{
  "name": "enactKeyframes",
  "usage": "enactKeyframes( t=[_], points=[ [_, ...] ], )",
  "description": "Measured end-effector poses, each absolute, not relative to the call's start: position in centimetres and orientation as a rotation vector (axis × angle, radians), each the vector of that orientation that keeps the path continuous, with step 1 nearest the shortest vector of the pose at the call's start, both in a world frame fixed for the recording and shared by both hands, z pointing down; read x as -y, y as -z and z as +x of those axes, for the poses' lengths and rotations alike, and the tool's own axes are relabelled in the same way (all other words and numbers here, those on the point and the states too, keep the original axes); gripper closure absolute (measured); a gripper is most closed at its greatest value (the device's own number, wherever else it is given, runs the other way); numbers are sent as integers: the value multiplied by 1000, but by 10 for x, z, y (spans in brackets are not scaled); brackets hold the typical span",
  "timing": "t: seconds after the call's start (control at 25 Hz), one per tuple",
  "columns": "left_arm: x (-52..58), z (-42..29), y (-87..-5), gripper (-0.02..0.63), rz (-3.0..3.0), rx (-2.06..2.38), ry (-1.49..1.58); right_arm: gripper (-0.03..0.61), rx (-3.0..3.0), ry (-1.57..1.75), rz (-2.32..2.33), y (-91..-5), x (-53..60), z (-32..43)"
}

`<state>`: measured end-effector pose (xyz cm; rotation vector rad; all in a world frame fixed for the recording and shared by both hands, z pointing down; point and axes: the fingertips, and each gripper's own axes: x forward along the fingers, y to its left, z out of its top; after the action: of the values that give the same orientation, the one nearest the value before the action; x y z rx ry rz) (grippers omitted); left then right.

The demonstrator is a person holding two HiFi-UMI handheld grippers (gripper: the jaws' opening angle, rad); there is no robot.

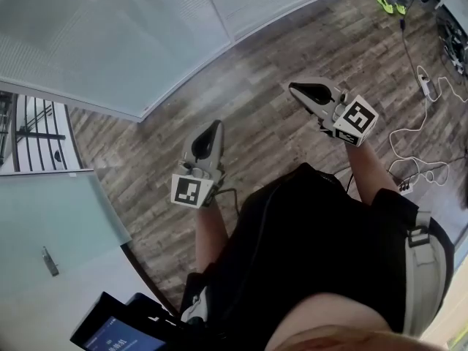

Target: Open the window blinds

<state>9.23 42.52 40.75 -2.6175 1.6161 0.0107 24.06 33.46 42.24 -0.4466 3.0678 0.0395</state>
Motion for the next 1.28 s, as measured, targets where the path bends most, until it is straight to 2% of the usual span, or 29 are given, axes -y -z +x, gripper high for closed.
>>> enactKeyframes(
  t=[0.76, 1.28],
  points=[
    [-479, 9, -429, 611, -2745, -1461, 14, 574, -3111, -56, -449, -424, -405, 136],
    [-479, -11, -438, 611, -2737, -1473, 31, 574, -3150, -13, -407, -429, -404, 108]
  ],
)
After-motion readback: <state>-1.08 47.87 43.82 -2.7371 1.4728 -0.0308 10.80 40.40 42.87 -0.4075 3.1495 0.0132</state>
